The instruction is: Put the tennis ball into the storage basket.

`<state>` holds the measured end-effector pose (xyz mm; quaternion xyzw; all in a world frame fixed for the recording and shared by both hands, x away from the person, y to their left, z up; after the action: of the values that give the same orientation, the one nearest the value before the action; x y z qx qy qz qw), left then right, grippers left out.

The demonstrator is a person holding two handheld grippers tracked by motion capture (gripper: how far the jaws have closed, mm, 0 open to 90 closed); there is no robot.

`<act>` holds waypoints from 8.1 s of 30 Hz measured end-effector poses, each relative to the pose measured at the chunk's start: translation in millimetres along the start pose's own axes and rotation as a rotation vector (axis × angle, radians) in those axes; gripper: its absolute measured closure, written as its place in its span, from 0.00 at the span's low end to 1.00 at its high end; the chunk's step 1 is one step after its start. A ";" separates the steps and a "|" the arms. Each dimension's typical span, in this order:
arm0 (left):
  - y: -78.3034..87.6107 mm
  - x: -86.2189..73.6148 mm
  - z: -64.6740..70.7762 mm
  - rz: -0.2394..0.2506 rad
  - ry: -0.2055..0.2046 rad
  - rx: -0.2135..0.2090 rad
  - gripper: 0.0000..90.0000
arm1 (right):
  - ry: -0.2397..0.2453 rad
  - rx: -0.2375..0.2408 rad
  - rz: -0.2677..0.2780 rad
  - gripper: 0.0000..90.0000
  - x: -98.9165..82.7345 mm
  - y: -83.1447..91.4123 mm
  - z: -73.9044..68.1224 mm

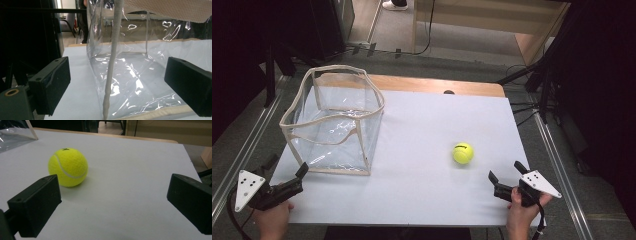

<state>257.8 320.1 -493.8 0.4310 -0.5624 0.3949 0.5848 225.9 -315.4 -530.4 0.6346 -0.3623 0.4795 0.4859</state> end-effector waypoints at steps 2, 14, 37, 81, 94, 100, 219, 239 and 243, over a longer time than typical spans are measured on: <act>-0.1 0.1 -0.1 0.000 0.003 0.000 0.08 | -0.002 0.002 -0.004 0.00 0.0 0.5 -0.3; -0.4 -0.4 2.0 -0.002 -0.023 0.002 0.08 | 0.026 0.017 -0.041 0.00 9.2 1.4 -1.6; -0.5 -0.6 3.4 -0.007 -0.040 0.005 0.08 | 0.143 0.092 -0.239 0.00 52.7 -19.5 -8.3; -0.9 -1.0 5.2 -0.014 -0.048 0.008 0.08 | 0.313 0.274 -0.628 0.00 88.9 -96.0 -40.6; -0.9 -0.8 4.8 -0.009 -0.042 0.007 0.08 | 0.351 0.290 -0.794 0.00 76.0 -117.3 -52.5; -1.0 -0.9 5.0 -0.012 -0.046 0.007 0.08 | 0.374 0.289 -0.861 0.05 72.3 -123.1 -57.4; -0.6 -0.3 3.3 -0.007 -0.037 0.004 0.08 | 0.605 0.584 -0.934 0.26 94.1 -197.6 -221.9; -0.8 -0.2 3.2 -0.008 -0.034 0.003 0.08 | 0.594 0.662 -0.884 0.26 100.8 -204.4 -255.9; -0.8 -0.2 3.0 -0.007 -0.032 0.003 0.08 | 0.599 0.668 -0.876 0.26 103.3 -203.7 -260.1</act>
<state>257.6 317.0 -494.0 0.4400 -0.5696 0.3867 0.5766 376.5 -9.9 -468.3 0.6798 0.2527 0.4804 0.4932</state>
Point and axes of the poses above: each handheld gripper's, and its own axes: y roughly backward along the jaws, x roughly out of its top, z roughly to its right, the point moved 4 cm from there along -y, roughly forward along the jaws, and after that the axes turned 4 degrees about z, right-handed, at the moved point
